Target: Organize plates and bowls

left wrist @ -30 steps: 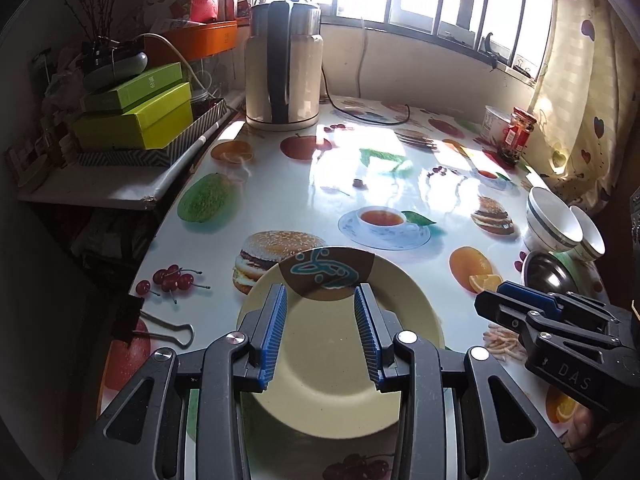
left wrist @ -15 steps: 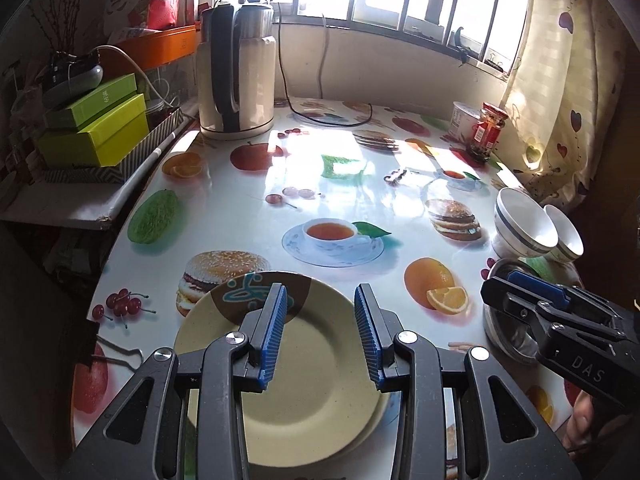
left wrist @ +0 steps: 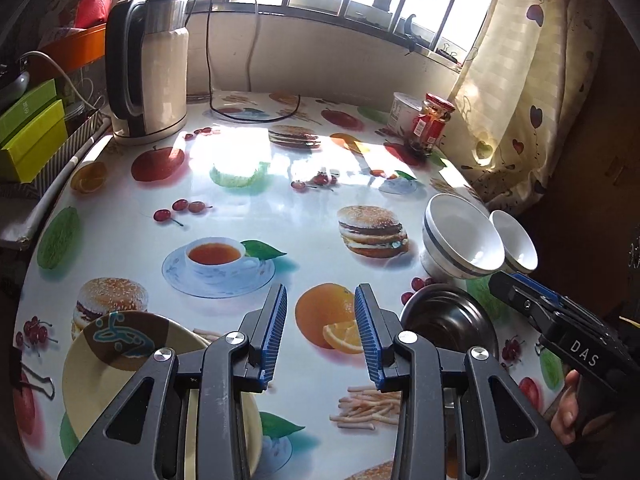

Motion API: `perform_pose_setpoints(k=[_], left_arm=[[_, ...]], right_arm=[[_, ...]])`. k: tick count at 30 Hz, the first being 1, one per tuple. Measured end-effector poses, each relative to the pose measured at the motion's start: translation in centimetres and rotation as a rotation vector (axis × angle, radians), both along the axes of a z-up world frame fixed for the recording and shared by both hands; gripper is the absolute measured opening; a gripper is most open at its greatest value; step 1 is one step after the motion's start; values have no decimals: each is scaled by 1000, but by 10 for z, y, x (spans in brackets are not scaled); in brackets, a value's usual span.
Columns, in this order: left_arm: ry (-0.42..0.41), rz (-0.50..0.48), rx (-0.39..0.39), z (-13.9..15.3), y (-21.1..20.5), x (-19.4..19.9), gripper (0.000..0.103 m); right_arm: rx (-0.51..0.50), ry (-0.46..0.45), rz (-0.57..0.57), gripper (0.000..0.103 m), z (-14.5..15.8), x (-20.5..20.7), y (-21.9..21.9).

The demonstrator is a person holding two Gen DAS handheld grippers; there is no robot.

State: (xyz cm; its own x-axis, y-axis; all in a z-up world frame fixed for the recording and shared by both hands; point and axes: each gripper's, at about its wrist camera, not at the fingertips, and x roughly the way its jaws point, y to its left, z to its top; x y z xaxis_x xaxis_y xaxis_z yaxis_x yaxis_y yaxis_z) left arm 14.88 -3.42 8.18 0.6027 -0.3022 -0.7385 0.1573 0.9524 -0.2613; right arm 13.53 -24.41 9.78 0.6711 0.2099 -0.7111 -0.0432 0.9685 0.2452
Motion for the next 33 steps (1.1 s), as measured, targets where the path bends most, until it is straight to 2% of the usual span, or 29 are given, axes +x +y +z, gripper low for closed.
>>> perform_pose_setpoints(k=[4, 7, 15, 25, 33], left_arm=[[10, -26, -14, 0, -19, 13, 37], [35, -50, -57, -2, -31, 25, 37], [67, -100, -77, -5, -65, 55, 37], [99, -135, -73, -14, -97, 79, 37], [115, -124, -53, -23, -104, 91, 36]], right_arm=[[-6, 0, -45, 43, 0, 6, -23], [-7, 2, -74, 43, -2, 12, -37], [-8, 13, -132, 43, -10, 29, -67], [-34, 16, -119, 43, -22, 47, -73], [-41, 20, -119, 36, -27, 58, -74]])
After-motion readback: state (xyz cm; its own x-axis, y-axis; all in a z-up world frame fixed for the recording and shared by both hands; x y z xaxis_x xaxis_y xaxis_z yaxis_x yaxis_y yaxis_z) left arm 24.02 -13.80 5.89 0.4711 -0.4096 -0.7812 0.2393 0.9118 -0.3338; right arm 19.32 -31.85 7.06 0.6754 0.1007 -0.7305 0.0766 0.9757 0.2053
